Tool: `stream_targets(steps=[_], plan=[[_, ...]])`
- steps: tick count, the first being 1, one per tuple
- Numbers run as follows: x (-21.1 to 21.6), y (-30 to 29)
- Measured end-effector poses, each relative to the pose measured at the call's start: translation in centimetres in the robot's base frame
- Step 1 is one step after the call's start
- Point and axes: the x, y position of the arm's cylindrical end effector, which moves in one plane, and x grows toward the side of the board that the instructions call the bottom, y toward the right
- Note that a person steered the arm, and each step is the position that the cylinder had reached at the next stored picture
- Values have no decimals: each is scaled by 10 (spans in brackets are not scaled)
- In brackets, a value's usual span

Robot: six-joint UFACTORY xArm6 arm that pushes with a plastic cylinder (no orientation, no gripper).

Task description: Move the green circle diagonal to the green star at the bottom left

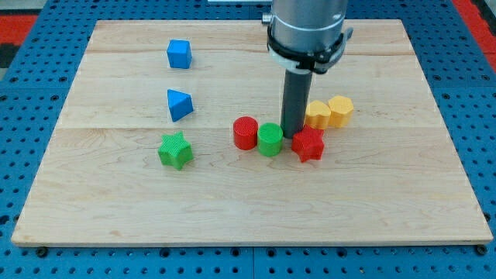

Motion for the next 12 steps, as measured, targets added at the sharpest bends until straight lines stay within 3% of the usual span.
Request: stream_targets(steps=[2,5,7,11,12], plan=[[-21,-3],[46,-24],[27,-17],[48,-118],[55,-94]])
